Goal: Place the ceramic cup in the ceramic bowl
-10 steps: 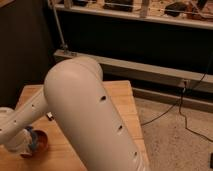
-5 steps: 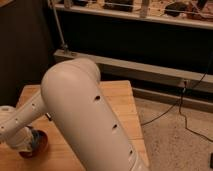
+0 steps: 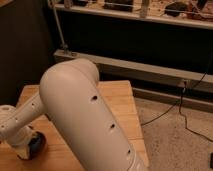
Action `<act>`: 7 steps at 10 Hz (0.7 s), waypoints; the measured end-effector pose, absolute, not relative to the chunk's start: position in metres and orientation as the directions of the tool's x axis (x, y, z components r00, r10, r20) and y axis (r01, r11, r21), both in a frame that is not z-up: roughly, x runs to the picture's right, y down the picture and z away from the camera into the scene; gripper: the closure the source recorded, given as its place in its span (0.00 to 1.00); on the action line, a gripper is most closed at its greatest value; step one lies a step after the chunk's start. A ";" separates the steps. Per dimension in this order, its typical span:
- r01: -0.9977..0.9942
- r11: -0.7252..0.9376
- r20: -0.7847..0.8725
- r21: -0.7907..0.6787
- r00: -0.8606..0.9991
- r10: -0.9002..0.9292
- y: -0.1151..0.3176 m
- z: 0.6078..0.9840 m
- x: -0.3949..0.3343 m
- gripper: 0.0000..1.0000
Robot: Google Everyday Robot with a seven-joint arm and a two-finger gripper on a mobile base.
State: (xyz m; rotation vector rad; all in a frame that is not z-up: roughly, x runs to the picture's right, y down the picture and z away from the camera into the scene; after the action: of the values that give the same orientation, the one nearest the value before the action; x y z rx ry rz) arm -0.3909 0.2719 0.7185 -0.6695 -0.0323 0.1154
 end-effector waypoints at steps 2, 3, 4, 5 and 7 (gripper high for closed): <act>-0.147 0.788 -0.017 -0.597 0.985 0.171 0.246 0.715 -0.389 0.20; -0.177 0.786 -0.026 -0.592 0.979 0.200 0.233 0.712 -0.386 0.20; -0.203 0.782 -0.030 -0.589 0.973 0.230 0.221 0.708 -0.385 0.20; -0.241 0.772 -0.032 -0.588 0.961 0.276 0.202 0.702 -0.383 0.20; -0.272 0.762 -0.035 -0.587 0.950 0.311 0.189 0.700 -0.380 0.20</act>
State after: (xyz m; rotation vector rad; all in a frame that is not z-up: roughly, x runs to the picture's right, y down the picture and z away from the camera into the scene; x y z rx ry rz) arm -0.3802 0.1895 0.6997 -0.6285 -0.0656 0.3171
